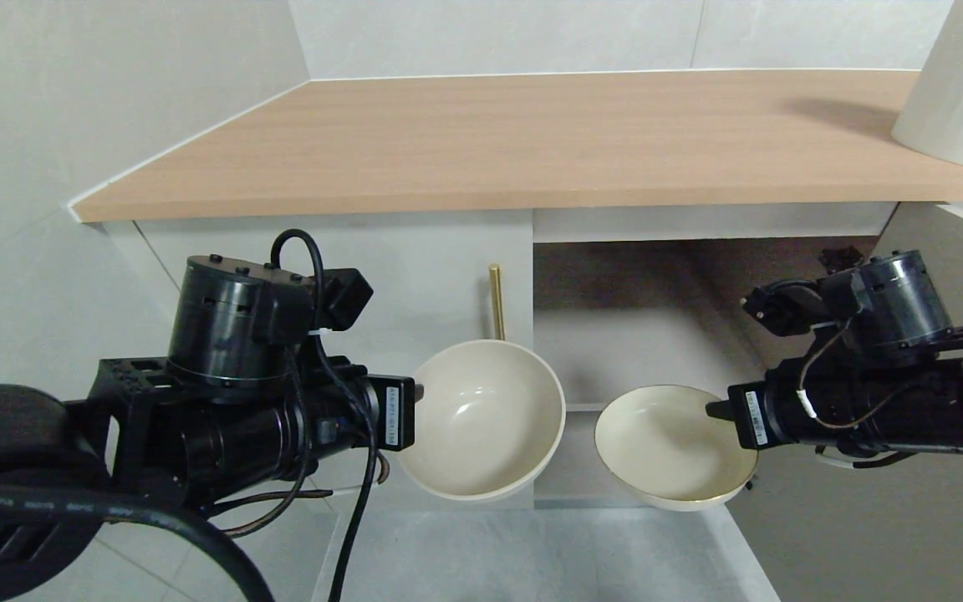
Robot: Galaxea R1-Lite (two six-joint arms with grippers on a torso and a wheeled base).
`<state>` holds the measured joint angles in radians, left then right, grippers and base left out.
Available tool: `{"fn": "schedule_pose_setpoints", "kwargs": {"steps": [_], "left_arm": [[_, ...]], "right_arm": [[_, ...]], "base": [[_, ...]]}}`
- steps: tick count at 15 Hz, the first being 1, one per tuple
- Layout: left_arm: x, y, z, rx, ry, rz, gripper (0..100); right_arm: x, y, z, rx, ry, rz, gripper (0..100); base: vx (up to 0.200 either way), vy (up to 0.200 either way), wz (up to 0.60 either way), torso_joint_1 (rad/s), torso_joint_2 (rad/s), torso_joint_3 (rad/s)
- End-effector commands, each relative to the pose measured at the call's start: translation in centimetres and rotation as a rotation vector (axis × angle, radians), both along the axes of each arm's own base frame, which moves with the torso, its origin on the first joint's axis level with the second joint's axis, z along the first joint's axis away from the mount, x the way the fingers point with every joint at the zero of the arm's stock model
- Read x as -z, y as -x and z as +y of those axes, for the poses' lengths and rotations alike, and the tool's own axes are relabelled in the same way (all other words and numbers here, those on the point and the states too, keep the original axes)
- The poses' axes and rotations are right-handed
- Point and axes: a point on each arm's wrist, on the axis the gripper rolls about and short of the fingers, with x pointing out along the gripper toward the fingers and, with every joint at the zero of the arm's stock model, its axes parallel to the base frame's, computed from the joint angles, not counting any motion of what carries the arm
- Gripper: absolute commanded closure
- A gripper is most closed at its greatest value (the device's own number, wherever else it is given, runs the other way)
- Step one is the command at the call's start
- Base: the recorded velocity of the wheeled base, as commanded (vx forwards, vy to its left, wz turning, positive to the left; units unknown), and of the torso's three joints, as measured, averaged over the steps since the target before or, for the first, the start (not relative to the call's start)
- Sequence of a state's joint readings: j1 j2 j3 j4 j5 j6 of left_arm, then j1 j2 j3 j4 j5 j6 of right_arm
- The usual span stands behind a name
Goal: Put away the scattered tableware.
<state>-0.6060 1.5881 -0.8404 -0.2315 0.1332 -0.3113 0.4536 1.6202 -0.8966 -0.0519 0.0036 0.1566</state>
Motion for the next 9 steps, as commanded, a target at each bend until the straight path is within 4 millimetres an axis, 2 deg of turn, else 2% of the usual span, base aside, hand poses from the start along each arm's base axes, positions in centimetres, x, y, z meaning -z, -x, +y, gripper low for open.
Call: {"fn": "schedule_pose_setpoints", "kwargs": {"steps": [1,4,7,9], "left_arm": [[0.1,0.0,0.0,0.0,-0.001,0.002,100],[0.2,-0.1,-0.1,-0.002,-0.005,0.006,100],[0.3,-0.1,-0.1,0.0,-0.006,0.008,100],[0.4,-0.3,-0.2,-0.002,-0.01,0.013,100]], "right_arm": [[1.4,-0.8,0.5,-0.015,0.046,0.034,100],[3.8,-3.3,1.6,0.076,0.121,0.074,100],[6.4,-6.9,3.5,0.25,0.031,0.147,100],[7.9,-8.5,4.0,0.312,0.054,0.132,100]], "base": [[0.0,0.0,0.0,0.0,0.0,0.0],[0.0,0.0,0.0,0.0,0.0,0.0],[0.0,0.0,0.0,0.0,0.0,0.0],[0.0,0.0,0.0,0.0,0.0,0.0]]}}
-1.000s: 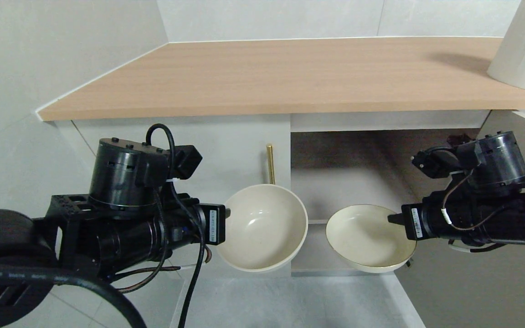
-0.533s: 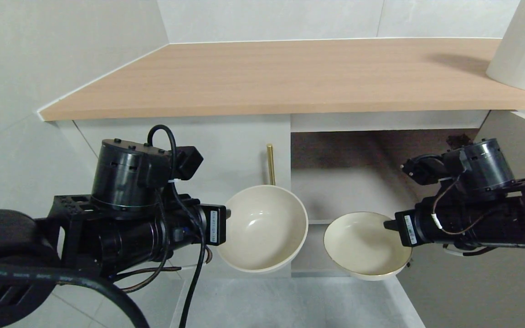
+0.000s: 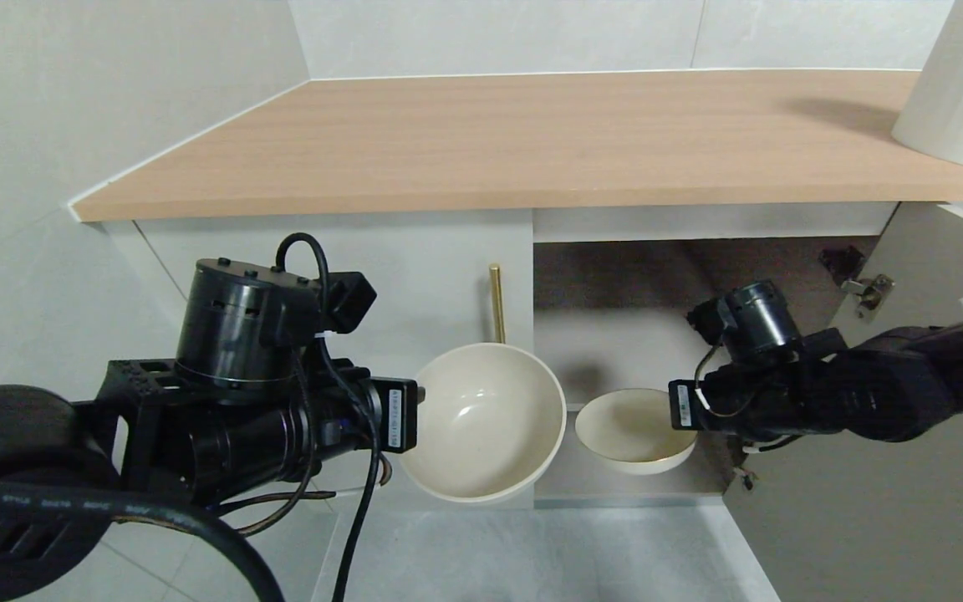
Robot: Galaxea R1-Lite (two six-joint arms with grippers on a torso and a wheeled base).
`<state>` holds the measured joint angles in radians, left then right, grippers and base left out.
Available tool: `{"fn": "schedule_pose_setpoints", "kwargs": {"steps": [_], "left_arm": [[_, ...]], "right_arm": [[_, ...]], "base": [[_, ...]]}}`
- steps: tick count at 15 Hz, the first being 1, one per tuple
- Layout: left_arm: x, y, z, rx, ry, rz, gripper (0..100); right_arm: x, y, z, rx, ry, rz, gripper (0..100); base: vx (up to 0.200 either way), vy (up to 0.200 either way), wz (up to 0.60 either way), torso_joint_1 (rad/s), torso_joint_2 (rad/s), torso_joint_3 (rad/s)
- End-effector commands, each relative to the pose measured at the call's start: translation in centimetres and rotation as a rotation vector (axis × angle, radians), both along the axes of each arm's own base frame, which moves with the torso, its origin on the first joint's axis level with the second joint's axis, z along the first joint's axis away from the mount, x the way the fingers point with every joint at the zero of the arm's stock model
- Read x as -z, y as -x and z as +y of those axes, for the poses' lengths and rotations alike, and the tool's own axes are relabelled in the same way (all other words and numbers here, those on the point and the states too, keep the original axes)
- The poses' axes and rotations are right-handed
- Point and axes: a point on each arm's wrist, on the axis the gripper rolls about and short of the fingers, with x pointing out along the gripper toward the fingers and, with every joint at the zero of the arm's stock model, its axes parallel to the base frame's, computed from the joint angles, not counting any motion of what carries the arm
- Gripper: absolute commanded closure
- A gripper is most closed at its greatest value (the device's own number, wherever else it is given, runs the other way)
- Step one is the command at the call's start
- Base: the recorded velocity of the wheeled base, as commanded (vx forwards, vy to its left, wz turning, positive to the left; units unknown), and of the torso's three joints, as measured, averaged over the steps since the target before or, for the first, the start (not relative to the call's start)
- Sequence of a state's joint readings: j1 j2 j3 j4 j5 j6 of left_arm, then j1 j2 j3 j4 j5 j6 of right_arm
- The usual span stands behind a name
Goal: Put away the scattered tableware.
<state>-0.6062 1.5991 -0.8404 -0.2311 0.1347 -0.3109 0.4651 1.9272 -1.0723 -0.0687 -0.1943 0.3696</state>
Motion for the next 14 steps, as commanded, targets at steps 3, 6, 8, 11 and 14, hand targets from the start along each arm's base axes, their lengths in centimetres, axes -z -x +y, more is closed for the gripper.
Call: {"fn": "schedule_pose_setpoints", "kwargs": {"steps": [3,6,8,11,14], "left_arm": [[0.4,-0.2,-0.2,0.001,-0.007,0.01,100],[0.4,-0.2,-0.2,-0.001,-0.008,0.011,100],[0.5,-0.3,-0.2,-0.001,-0.011,0.015,100],[0.7,-0.4,-0.3,-0.003,-0.015,0.018,100],[0.7,-0.4,-0.3,-0.002,-0.016,0.019,100]], "right_arm": [[5.0,-4.4,1.6,0.141,0.014,-0.072,100],[5.5,-7.2,1.0,0.237,0.022,-0.157,100],[6.1,-8.6,0.2,0.302,0.05,-0.176,100],[6.7,-10.1,-0.8,0.371,0.074,-0.197,100],[7.0,-11.1,-1.4,0.427,0.082,-0.219,100]], "base": [[0.0,0.0,0.0,0.0,0.0,0.0],[0.0,0.0,0.0,0.0,0.0,0.0],[0.0,0.0,0.0,0.0,0.0,0.0],[0.0,0.0,0.0,0.0,0.0,0.0],[0.0,0.0,0.0,0.0,0.0,0.0]]}}
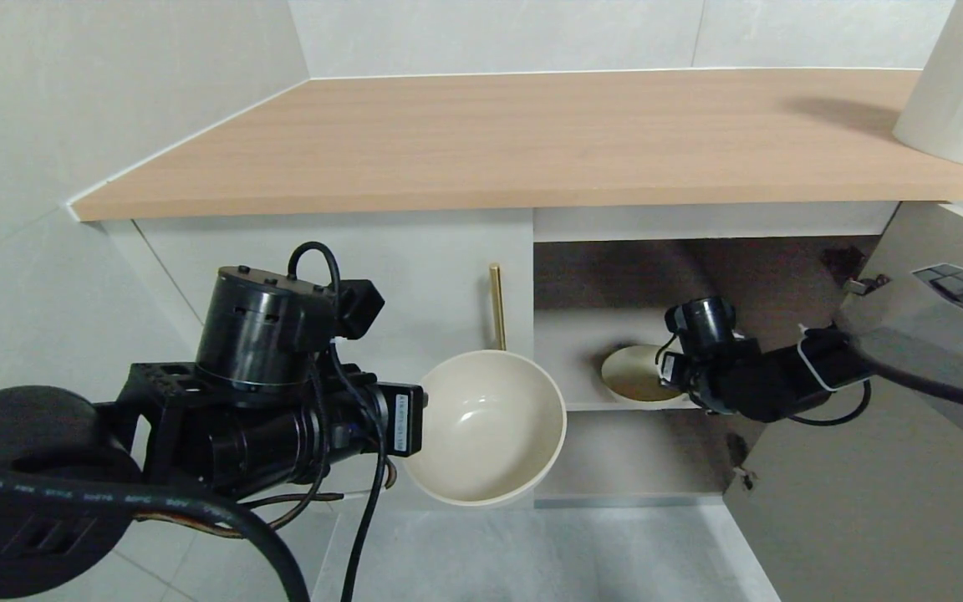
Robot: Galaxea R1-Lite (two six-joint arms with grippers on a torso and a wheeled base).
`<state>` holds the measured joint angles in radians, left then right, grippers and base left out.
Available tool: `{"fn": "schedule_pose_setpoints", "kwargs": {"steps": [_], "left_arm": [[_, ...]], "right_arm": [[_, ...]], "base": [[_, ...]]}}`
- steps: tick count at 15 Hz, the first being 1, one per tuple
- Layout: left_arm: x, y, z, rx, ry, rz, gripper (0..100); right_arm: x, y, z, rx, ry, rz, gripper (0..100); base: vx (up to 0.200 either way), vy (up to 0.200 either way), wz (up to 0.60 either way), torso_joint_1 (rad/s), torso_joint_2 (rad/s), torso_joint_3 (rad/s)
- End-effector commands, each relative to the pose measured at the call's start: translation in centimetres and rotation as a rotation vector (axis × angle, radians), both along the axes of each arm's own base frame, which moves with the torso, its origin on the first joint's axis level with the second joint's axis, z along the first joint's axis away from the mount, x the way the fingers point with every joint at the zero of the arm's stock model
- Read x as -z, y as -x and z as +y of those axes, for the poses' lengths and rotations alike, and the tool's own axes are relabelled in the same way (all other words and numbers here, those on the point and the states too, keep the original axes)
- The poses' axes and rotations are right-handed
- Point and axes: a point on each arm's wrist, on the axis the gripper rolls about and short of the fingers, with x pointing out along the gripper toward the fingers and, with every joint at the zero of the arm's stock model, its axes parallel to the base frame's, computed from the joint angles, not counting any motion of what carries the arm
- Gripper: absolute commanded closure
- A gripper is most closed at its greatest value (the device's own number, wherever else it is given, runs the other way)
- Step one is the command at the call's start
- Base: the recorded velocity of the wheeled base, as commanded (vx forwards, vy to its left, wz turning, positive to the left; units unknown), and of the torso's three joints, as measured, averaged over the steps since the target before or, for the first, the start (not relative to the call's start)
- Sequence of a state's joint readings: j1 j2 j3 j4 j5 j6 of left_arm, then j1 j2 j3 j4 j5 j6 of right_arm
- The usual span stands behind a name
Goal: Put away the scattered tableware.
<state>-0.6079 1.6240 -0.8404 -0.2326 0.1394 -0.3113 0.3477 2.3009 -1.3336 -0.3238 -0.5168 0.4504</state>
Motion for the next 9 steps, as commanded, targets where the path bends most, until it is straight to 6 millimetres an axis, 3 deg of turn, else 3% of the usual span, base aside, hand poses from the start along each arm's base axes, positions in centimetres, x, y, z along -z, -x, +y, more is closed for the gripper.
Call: {"fn": "schedule_pose_setpoints", "kwargs": {"steps": [1,9], "left_arm": [[0.0,0.0,0.0,0.001,-0.001,0.001,100],[0.1,0.1,-0.2,0.007,-0.002,0.002,100]], "right_arm": [[0.8,-1.0,-0.3,0.033,0.011,-0.006,100],[1.1,-2.3,-0.1,0.086,0.015,-0.047,100]], "base": [[0.0,0.0,0.0,0.0,0.0,0.0],[0.0,0.0,0.0,0.0,0.0,0.0]]}}
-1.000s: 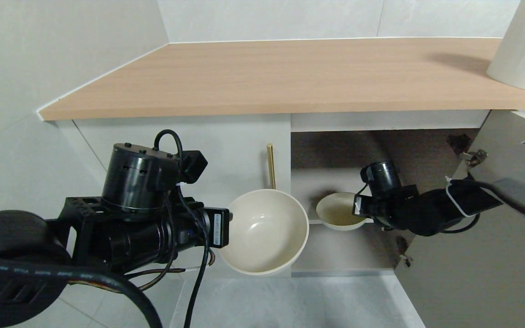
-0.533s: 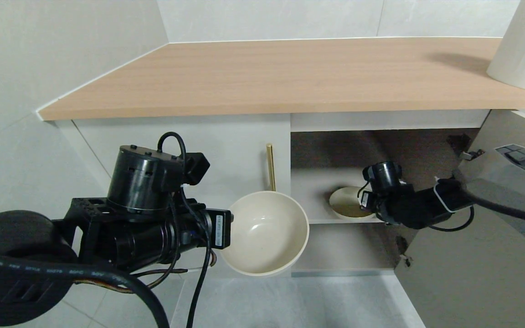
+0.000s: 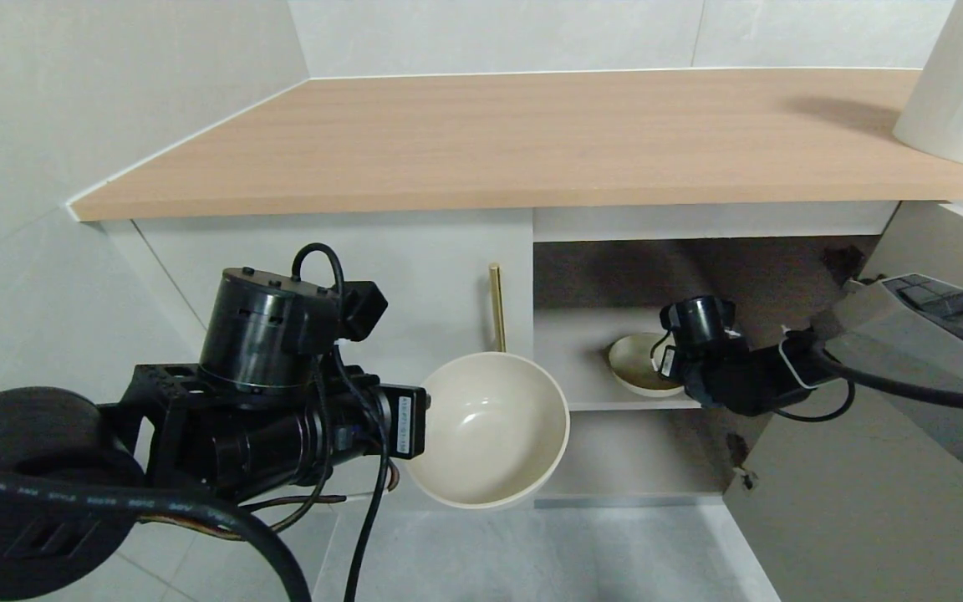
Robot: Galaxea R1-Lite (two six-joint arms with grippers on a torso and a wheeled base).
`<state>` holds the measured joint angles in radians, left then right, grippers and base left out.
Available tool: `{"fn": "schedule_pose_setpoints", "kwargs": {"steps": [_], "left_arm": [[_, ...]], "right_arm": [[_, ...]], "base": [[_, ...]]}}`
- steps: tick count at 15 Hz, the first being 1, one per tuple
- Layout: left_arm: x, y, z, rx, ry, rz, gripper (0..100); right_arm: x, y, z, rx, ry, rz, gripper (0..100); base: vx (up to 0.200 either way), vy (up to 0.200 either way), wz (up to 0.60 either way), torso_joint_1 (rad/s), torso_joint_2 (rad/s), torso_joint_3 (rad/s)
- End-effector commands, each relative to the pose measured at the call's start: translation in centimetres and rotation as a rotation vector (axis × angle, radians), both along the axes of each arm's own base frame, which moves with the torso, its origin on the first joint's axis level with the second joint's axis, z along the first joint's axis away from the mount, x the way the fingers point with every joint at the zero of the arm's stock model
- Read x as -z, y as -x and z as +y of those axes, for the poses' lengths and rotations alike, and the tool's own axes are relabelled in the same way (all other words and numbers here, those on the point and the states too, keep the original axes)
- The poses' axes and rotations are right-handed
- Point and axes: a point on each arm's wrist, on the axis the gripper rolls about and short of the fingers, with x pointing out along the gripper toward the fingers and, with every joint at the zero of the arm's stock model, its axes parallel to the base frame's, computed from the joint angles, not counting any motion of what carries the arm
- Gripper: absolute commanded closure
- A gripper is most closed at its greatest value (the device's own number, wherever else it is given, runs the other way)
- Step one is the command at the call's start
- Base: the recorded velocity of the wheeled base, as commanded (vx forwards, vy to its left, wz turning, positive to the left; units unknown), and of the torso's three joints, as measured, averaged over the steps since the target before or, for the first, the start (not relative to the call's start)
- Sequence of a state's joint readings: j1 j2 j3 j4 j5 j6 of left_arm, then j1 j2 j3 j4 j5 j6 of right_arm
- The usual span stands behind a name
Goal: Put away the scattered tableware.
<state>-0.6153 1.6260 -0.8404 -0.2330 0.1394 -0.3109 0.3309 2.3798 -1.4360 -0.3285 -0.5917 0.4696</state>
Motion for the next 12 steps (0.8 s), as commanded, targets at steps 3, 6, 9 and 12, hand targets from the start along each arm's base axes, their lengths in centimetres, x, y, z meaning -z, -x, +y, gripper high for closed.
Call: {"fn": "schedule_pose_setpoints", "kwargs": {"steps": [3,6,9,12], "left_arm": [[0.2,-0.1,-0.1,-0.002,-0.003,0.003,100],[0.2,-0.1,-0.1,-0.012,-0.011,0.001,100],[0.3,-0.2,-0.1,-0.012,-0.012,0.004,100],[0.5,-0.2,-0.2,-0.011,-0.016,0.007,100]], "right_arm": [[-0.3,-0.4,0.1,0.01,-0.02,-0.03,100],[-0.5,-0.5,0.0,0.019,-0.025,-0.042,0],[-1.6,-0.3,-0.1,0.022,-0.042,-0.066,0],[-3.0,0.6,-0.3,0.013,-0.051,-0.075,0]], "base": [[0.0,0.0,0.0,0.0,0.0,0.0],[0.0,0.0,0.0,0.0,0.0,0.0],[0.0,0.0,0.0,0.0,0.0,0.0],[0.0,0.0,0.0,0.0,0.0,0.0]]}}
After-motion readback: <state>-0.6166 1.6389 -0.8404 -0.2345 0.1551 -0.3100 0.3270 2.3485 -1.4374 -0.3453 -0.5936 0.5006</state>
